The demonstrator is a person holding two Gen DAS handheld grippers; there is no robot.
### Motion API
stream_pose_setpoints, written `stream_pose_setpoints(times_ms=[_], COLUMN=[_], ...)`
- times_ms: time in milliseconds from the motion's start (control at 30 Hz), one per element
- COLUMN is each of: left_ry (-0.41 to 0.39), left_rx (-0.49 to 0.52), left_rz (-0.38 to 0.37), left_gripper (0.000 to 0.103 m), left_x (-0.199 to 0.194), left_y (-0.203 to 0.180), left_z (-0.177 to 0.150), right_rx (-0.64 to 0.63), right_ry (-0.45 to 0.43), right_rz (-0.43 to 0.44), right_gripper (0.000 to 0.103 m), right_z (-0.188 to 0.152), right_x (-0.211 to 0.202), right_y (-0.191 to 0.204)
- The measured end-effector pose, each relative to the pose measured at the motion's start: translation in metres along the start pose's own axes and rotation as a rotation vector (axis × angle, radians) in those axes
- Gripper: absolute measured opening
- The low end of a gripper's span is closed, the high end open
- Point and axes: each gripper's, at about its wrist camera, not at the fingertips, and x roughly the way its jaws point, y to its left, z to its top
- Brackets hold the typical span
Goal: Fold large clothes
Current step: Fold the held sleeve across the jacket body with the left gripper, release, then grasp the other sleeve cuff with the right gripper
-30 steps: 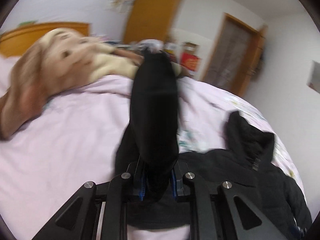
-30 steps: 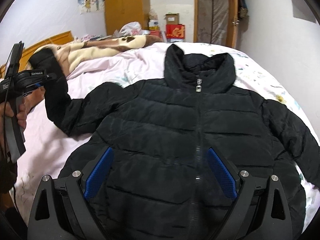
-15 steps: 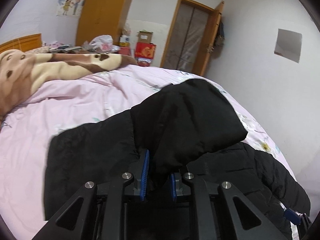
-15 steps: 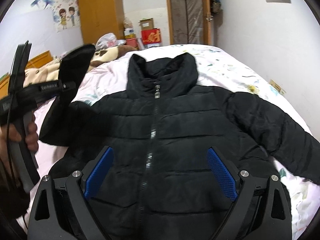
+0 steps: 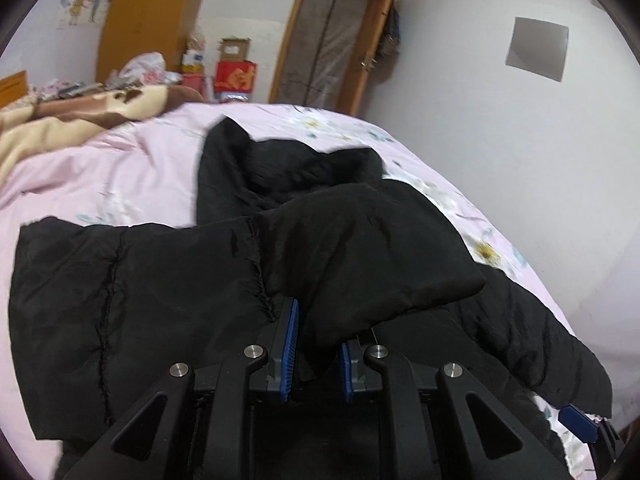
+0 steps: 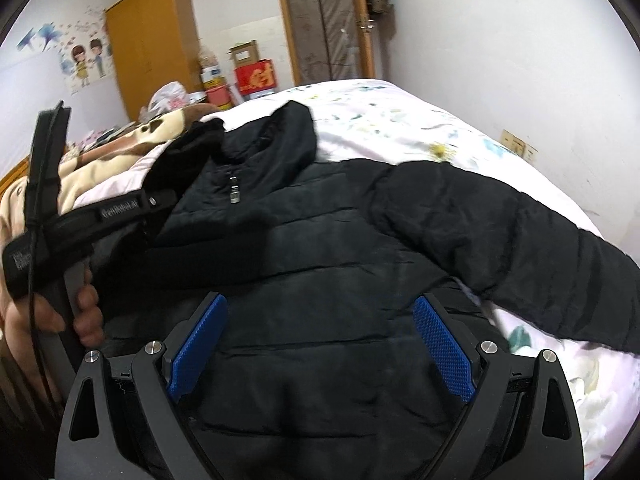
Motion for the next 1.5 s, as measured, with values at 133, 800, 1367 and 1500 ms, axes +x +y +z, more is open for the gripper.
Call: stream_pose_setpoints(times_ms=[133,800,1367,1500], left_ry=[0.026,0.152,0.081,0.138], left_rx=[0.016,0.043,-0.126,-0.115], left_rz=[-0.026,-0.158,0.277,0.301], left_gripper=[0.018,0.067,0.08,0.08], left_x=[0.022,0.053,-0.003,0.02], left_y=[-0.025,-0.03,0.156,0.172], left_z=[-0.011,-0.027,0.017,0.009], right_rx=[0.024,0.08,0.08,0.022], right_ry=[0.011,0.048,0.151,0.201], right_rz=[-0.034,-0.074,0.066,0.072], right_gripper=[0.095,0.095,0.09,0.039], right_z=[-0.002,-0.005,0.055,0.052], right_x=[0.003,0.016,0.111,0.128], right_y=[-0.02,-0.054,-0.018,-0.005])
